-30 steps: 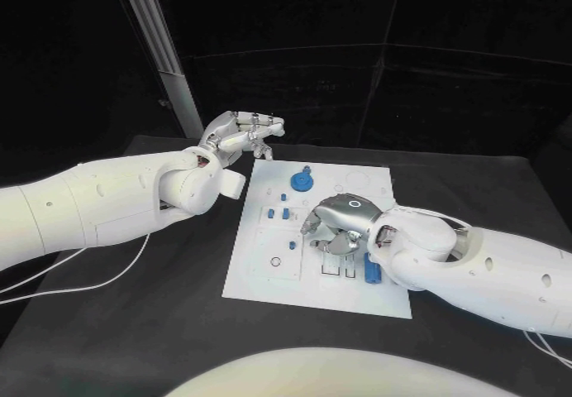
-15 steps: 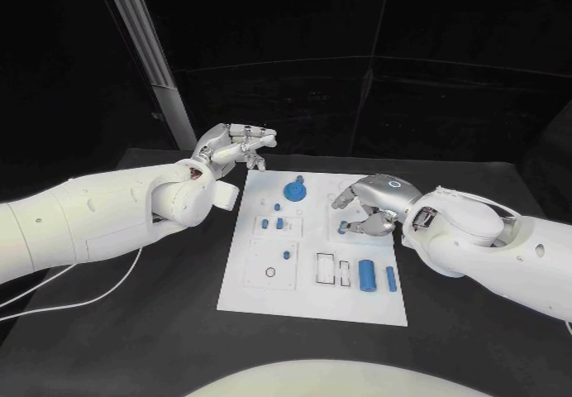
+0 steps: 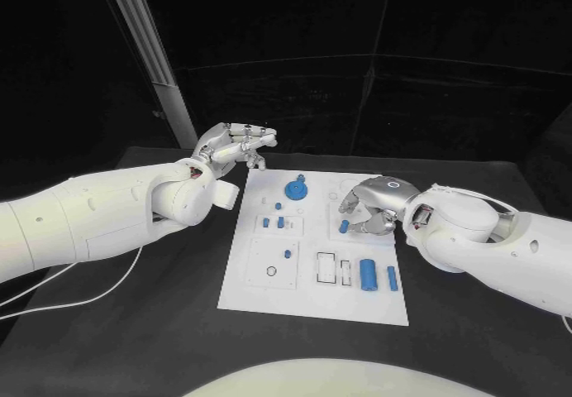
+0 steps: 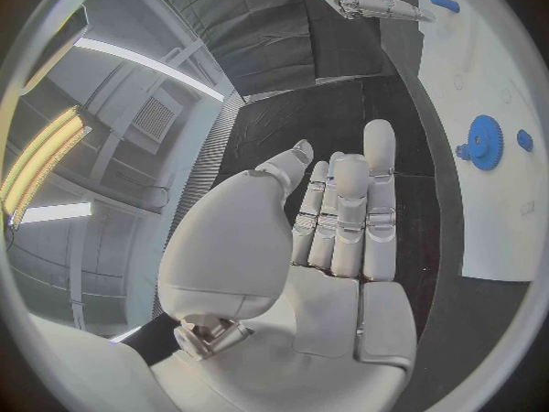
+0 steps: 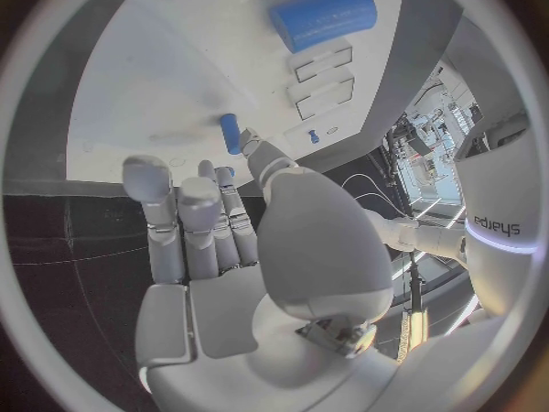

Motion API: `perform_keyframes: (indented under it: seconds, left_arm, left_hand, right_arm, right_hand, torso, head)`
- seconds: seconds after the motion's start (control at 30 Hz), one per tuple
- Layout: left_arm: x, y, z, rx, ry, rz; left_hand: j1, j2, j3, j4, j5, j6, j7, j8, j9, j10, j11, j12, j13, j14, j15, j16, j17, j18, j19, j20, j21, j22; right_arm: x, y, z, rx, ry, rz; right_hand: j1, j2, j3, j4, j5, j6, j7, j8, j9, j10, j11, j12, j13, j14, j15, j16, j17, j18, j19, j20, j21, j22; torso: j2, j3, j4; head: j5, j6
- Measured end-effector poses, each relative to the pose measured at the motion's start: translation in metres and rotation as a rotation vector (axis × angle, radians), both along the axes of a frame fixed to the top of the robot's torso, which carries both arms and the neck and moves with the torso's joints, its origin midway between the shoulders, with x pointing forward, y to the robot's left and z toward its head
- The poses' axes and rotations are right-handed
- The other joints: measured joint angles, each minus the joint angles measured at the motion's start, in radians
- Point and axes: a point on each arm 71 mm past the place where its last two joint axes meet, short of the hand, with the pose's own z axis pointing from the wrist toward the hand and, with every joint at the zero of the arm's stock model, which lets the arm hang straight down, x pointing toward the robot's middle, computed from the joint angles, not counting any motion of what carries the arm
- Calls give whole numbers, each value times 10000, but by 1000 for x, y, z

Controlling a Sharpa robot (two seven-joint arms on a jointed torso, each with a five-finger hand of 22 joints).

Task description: Assemble the parts on the task board

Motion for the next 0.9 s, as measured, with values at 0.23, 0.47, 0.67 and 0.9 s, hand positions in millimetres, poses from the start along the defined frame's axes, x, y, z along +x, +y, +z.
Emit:
perform_keyframes:
  seconds: [0.23,0.47,0.67,0.9]
  left_arm:
    - [0,0,0,4,8,3]
    - [0,0,0,11,21,4]
    - [1,0,0,16,32,1]
    - [1,0,-1,25,44,5]
  left_hand:
    - [0,0,0,0,0,0,0,0,0,0,0,0,0,0,0,-38,0,1,0,0,0,1]
    - [0,0,0,0,0,0,0,0,0,0,0,0,-8,0,0,-38,1,1,0,0,0,1]
    - [0,0,1,0,0,0,0,0,0,0,0,0,-7,0,0,-38,1,0,0,0,0,1]
    - [46,46,1,1,0,1,0,0,0,1,0,0,-6,0,0,-38,-12,0,0,0,0,-9]
  right_arm:
    - [0,7,-2,-276,135,188]
    - [1,11,-5,-473,279,321]
    - [2,11,-7,-615,390,342]
    - [3,13,-8,-692,443,383]
  right_hand:
    - [181,181,-22,-22,0,248,-24,58,6,536,-100,218,0,75,-75,302,411,0,211,-148,251,447]
    - [360,360,352,43,-79,734,-82,107,33,1165,-170,288,-15,72,-148,594,722,1,363,-219,525,833]
    - [536,537,797,-51,-319,1140,-110,174,59,1572,-257,288,-15,72,-219,754,884,1,412,-268,659,1028]
    - [536,536,1086,-109,-319,1263,-137,173,56,1710,-258,164,-14,72,-219,794,915,1,447,-304,706,1090]
  torso:
    - [0,-4,1]
    - [0,3,-6]
    - [-3,3,-12]
    - [-6,4,-12]
  head:
    - [25,-45]
    - [52,-81]
    - [54,-102]
    - [47,-120]
